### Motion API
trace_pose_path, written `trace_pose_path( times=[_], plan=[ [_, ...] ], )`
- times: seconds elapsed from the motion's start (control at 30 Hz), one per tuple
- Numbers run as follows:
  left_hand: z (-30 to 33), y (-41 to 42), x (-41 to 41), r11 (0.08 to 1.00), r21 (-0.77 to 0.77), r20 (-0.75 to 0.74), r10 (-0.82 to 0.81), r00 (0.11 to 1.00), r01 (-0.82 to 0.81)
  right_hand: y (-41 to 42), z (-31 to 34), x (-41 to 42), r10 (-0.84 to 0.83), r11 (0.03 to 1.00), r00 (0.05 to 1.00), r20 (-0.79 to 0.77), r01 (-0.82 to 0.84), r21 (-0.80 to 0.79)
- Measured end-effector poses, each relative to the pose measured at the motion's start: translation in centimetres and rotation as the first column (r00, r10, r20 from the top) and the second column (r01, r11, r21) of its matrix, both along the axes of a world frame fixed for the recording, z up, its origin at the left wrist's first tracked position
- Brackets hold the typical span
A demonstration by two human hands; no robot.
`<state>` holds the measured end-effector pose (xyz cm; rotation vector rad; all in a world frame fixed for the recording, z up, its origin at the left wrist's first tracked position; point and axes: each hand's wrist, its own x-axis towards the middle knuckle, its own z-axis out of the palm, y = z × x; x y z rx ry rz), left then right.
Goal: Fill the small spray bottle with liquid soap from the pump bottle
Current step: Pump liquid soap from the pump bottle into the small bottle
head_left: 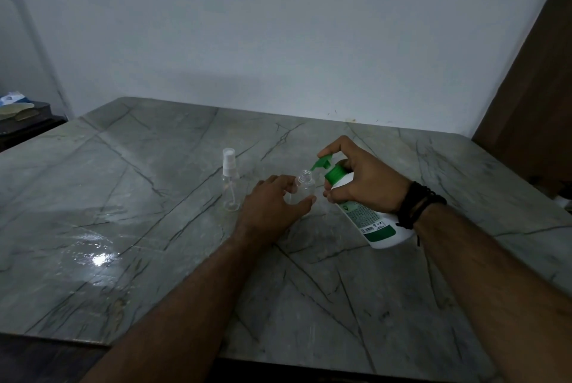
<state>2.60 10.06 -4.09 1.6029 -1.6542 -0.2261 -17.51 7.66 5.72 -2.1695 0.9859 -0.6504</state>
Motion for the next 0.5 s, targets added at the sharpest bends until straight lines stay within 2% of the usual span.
trace_pose_path(
  times=[0.5],
  plan=[
    [-0.23,-0.19,0.06,1.0,-0.008,0.025,0.022,0.999,-0.021,0.17,0.01,0.55,0.006,1.0,1.0,-0.027,-0.007,-0.026]
  ],
)
